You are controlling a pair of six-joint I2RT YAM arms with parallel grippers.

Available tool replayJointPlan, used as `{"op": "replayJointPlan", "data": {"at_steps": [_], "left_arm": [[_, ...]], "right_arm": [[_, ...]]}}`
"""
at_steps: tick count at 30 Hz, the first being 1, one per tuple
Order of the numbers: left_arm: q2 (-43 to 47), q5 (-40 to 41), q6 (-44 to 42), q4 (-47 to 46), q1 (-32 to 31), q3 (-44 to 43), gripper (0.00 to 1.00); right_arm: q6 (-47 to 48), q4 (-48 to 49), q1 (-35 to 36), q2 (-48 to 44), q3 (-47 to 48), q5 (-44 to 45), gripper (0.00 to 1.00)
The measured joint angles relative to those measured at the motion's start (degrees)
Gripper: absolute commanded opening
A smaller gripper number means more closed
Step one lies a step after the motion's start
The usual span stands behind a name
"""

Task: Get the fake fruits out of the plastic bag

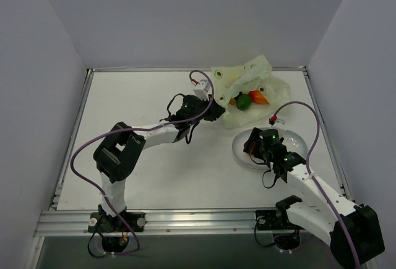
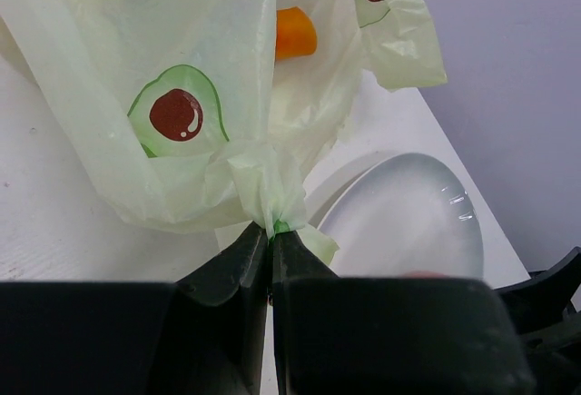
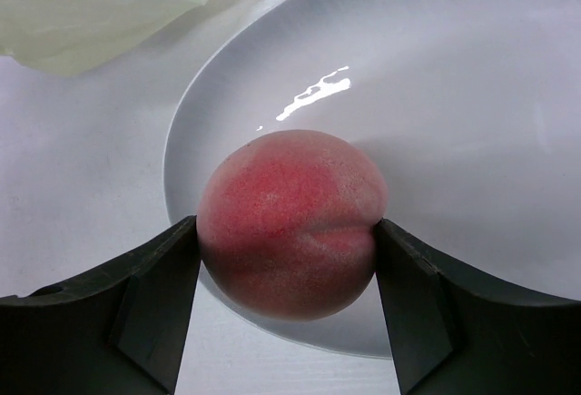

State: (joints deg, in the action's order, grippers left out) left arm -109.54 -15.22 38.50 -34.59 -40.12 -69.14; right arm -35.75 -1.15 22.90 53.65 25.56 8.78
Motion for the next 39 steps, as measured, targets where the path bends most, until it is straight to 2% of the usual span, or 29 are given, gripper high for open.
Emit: {"op": "replayJointPlan", "data": {"at_steps": [2,3,7,9,11,14,19,25,34,39], "left_arm": [[0.0,0.0,0.1,-0.1,0.0,0.5,0.02],[0.0,0.0,0.2,-0.1,0.0,0.5,0.02],[0.0,-0.1,0.2,-0.8,0.0,0.6,0.03],[0.0,-0.2,0.2,-1.0,0.0,0.6,0.02],[0.0,-0.3,0.1,-1.1,0.0,0.6,0.03],[0.0,-0.4,0.2,-1.6,-0.1,0.9,0.03],[0.0,-0.4,0.9,-2.2,-0.3,1.5,0.02],[0.0,-0.5,1.9,-3.1,-0.5,1.6,0.02],[0.0,-1.2,2.2,-3.3,-0.7,1.6,0.02],[0.0,-1.3,2.2,-3.1,-0.7,1.6,0.02]], "right_arm": [[0.3,-0.5,0.0,1.2,0.7,0.1,0.85],[0.6,-0.9,0.0,1.8,1.3,0.2,0.89],[3.1,-3.3,0.0,3.2,6.4,1.4,0.87],[4.2,-3.4,0.0,3.9,9.9,2.0,0.82],[5.1,-3.3,0.0,4.9,13.3,2.8,0.67],[6.5,-1.2,0.0,8.0,16.9,4.4,0.51],[9.2,7.8,-0.7,22.5,21.1,6.0,0.54],[10.3,17.7,-6.0,39.5,25.5,3.6,0.72],[11.3,25.7,-10.6,50.8,32.0,-2.2,0.80],[11.8,29.1,-10.7,54.2,33.0,-5.3,0.79]]}}
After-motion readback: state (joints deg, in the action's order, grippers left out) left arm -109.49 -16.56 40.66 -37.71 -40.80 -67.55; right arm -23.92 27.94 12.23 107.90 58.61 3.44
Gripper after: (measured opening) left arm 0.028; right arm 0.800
